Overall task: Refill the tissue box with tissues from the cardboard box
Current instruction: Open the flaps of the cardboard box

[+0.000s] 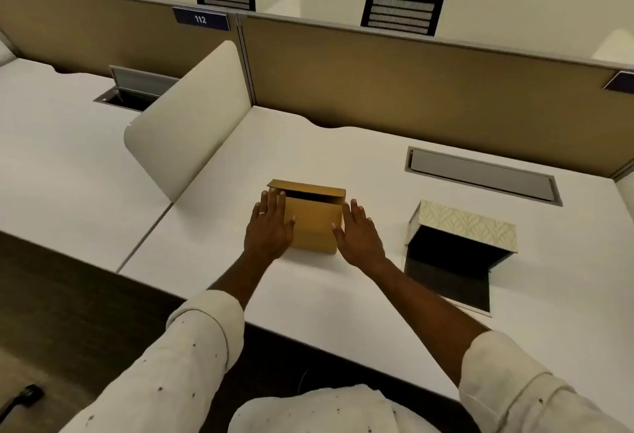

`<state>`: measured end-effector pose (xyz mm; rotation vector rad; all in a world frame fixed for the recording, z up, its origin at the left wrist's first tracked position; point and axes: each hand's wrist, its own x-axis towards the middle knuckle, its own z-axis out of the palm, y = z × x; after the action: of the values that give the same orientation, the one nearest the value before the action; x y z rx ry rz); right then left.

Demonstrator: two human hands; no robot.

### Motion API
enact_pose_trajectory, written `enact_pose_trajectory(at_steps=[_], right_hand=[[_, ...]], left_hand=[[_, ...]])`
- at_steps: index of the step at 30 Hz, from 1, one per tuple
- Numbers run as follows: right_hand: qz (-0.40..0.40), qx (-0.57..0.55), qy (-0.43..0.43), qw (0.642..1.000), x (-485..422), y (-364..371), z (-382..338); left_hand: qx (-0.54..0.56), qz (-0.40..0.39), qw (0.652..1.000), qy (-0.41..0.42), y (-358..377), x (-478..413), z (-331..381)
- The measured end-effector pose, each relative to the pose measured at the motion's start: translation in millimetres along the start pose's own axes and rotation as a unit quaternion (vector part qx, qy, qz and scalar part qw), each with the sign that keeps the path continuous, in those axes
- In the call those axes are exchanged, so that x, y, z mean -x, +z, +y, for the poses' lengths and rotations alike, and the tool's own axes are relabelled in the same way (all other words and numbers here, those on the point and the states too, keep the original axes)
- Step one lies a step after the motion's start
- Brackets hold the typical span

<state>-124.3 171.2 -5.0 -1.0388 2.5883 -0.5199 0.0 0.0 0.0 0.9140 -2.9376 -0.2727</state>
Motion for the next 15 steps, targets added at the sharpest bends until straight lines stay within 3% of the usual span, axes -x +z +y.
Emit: enact_pose_trajectory(at_steps=[8, 11, 15], right_hand=[[-0.028, -0.012, 0.008, 1.000, -9.9, 10.7, -3.1], [-0.017, -0.047, 0.012, 0.999, -13.5, 15.2, -8.1], [0.041, -0.134, 0.011, 0.990, -13.3, 17.4, -15.5]], left_hand=[[0.042, -0.030, 0.998, -0.031, 2.2, -6.8, -24.3], [0.105, -0.058, 0.992, -0.039, 3.2, -10.9, -29.1], [0.251, -0.014, 0.965, -0.071, 2.7, -16.3, -29.0]])
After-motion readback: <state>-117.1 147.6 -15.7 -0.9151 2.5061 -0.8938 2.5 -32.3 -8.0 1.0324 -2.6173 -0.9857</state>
